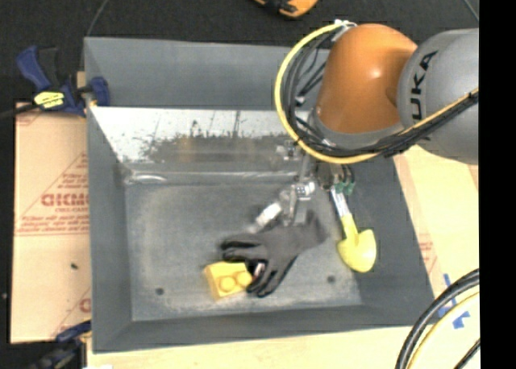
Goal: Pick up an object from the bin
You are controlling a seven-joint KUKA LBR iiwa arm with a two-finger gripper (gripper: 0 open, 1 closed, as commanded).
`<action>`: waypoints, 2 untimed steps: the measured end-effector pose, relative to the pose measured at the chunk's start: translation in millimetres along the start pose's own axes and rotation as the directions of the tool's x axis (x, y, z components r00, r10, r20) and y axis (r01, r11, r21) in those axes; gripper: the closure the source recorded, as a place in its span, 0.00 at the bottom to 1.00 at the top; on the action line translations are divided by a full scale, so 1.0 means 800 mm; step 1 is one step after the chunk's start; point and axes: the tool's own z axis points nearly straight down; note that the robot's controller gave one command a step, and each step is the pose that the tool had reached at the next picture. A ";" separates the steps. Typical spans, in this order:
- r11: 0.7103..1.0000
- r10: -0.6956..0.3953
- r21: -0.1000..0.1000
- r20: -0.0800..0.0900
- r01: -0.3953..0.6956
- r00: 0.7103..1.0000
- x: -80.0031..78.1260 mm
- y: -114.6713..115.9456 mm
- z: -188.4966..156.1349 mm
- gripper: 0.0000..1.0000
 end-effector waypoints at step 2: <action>0.998 -0.057 0.001 0.008 0.057 0.998 -0.022 0.019 0.018 0.00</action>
Offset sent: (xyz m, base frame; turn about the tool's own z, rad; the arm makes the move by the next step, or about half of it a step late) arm 0.0155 0.0095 -0.1126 -0.1293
